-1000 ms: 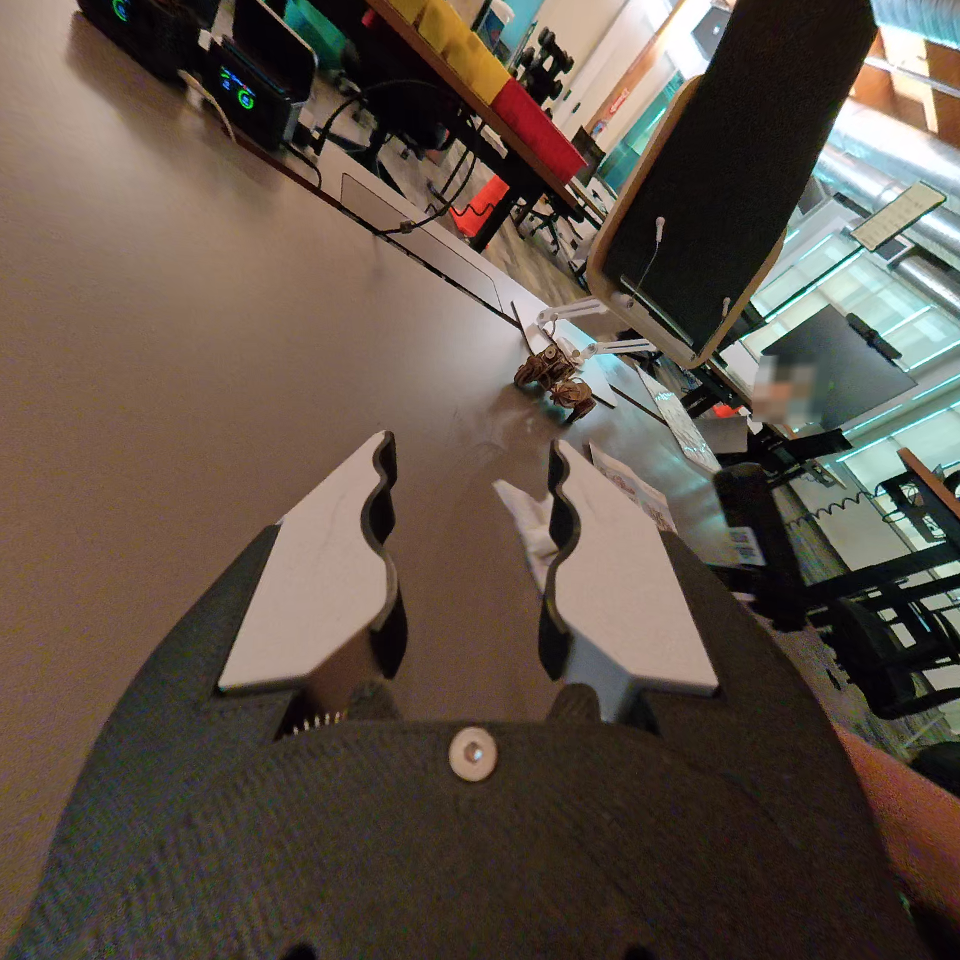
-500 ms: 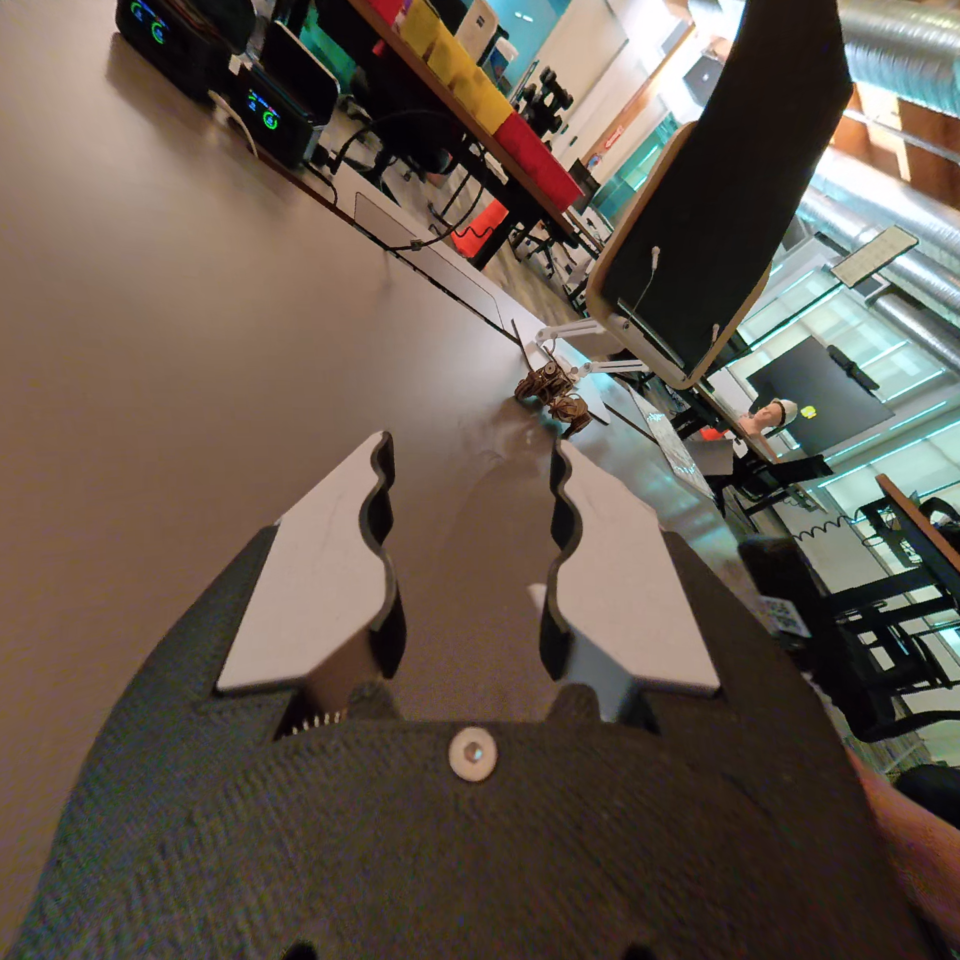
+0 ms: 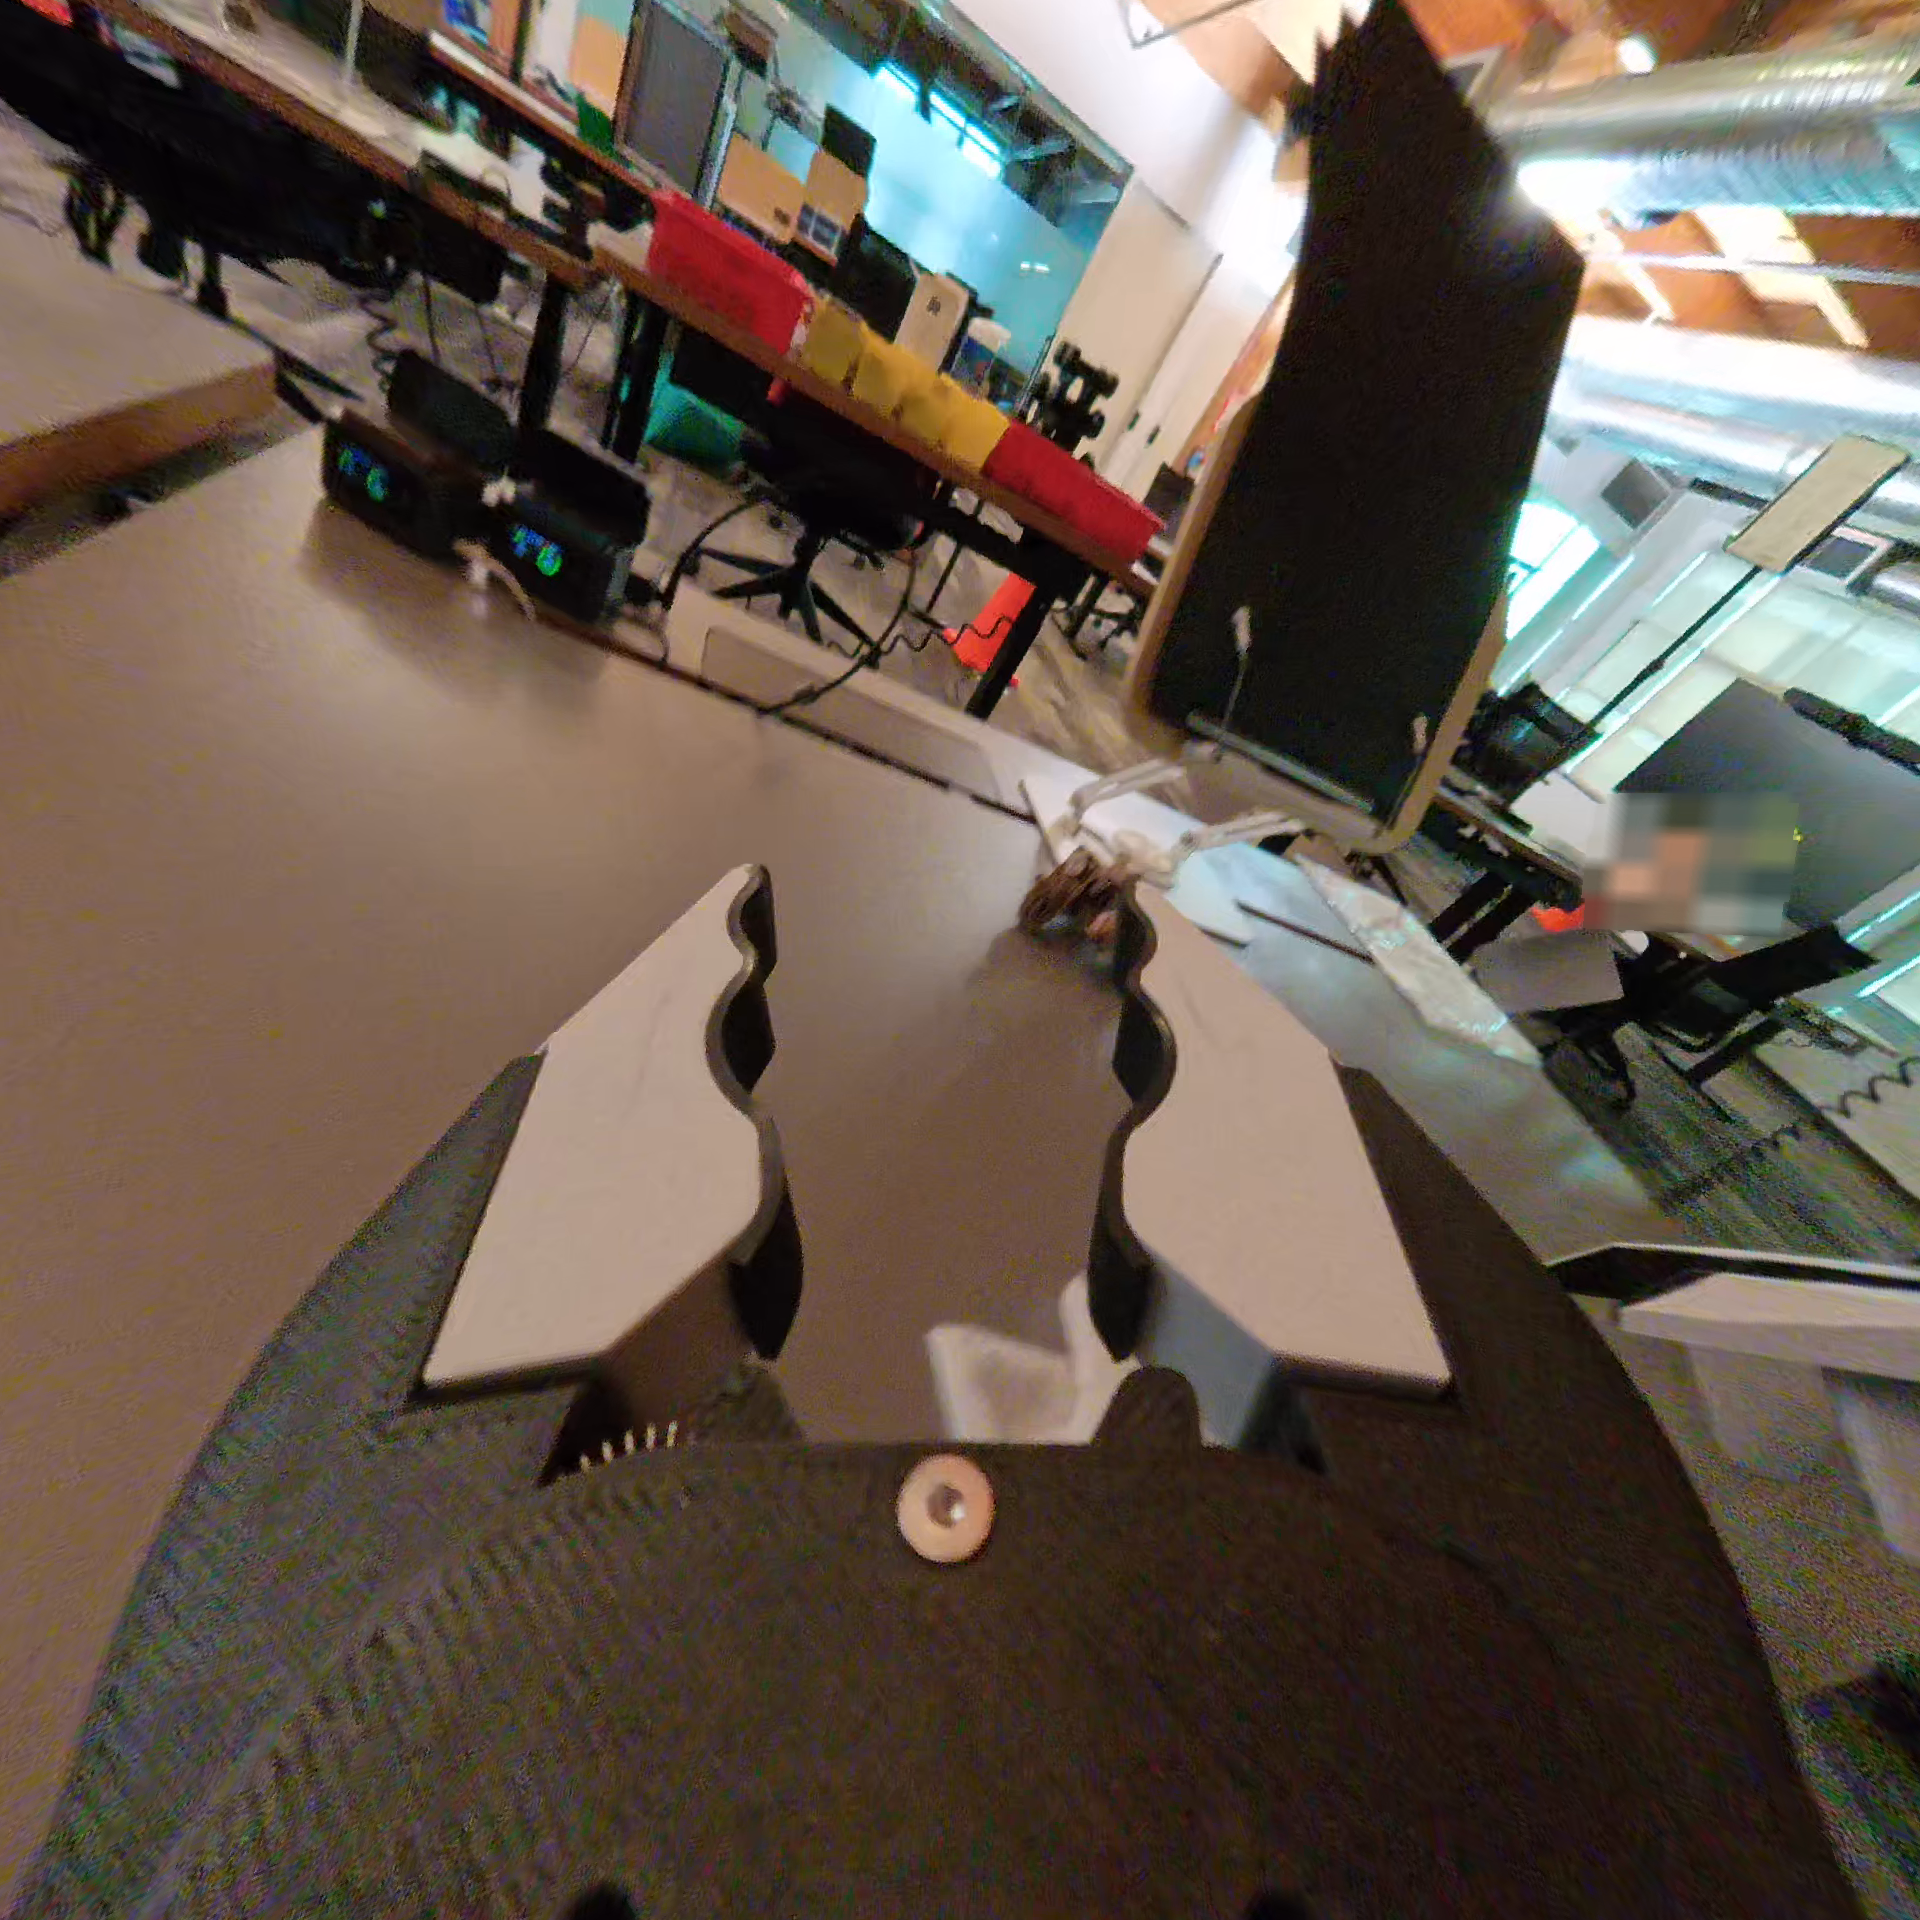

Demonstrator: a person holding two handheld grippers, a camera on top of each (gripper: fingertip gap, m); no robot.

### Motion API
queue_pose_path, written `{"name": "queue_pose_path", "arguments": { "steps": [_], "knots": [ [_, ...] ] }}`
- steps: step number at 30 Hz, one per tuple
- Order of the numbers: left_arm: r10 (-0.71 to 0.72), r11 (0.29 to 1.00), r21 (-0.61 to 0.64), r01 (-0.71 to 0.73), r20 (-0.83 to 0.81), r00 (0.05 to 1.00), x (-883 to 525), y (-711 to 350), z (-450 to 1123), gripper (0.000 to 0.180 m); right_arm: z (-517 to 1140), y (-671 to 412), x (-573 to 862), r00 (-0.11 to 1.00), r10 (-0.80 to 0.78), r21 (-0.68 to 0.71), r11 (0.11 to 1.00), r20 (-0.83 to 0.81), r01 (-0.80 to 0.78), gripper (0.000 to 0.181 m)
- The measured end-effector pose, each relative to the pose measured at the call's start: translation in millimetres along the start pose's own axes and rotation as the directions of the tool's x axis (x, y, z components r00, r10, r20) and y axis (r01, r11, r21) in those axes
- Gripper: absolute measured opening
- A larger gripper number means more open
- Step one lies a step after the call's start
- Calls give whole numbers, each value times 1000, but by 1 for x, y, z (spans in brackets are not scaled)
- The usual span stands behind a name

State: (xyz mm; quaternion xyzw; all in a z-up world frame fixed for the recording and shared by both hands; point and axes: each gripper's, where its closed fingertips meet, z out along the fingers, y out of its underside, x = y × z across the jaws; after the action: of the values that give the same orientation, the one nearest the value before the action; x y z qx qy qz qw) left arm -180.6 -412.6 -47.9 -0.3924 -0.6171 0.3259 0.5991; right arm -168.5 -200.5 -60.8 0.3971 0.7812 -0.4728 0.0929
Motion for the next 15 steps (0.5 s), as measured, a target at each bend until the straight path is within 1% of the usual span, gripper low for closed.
{"name": "queue_pose_path", "arguments": {
  "steps": [1, 4, 8, 10, 11, 12, 15],
  "knots": [
    [-7, 1000, 7, 7, -9, 1000, 20, -16, 4, 60, -25, -15, -3, 999, -28, 17, 999, -41, 29, 37],
    [-31, 999, 9, 32, -65, 997, 99, -72, 15, 64, -90, -60, -28, 990, -59, 102, 992, -128, 72, 36],
    [45, 999, 32, -42, -109, 993, 226, -154, -11, 63, -162, -108, -103, 995, -23, 275, 960, -96, 49, 35],
    [101, 994, 56, -95, -120, 988, 290, -192, -52, 63, -198, -118, -146, 993, -61, 301, 949, -96, 88, 37],
    [105, 993, 62, -99, -102, 989, 317, -208, -77, 62, -218, -119, -169, 992, -83, 312, 944, -97, 110, 37],
    [77, 996, 62, -72, -87, 993, 343, -221, -102, 60, -239, -119, -192, 991, -100, 333, 935, -89, 124, 38],
    [-69, 996, 40, 81, -242, 968, 444, -242, -195, 61, -305, -108, -261, 989, -140, 408, 902, -35, 143, 38]
  ]
}}
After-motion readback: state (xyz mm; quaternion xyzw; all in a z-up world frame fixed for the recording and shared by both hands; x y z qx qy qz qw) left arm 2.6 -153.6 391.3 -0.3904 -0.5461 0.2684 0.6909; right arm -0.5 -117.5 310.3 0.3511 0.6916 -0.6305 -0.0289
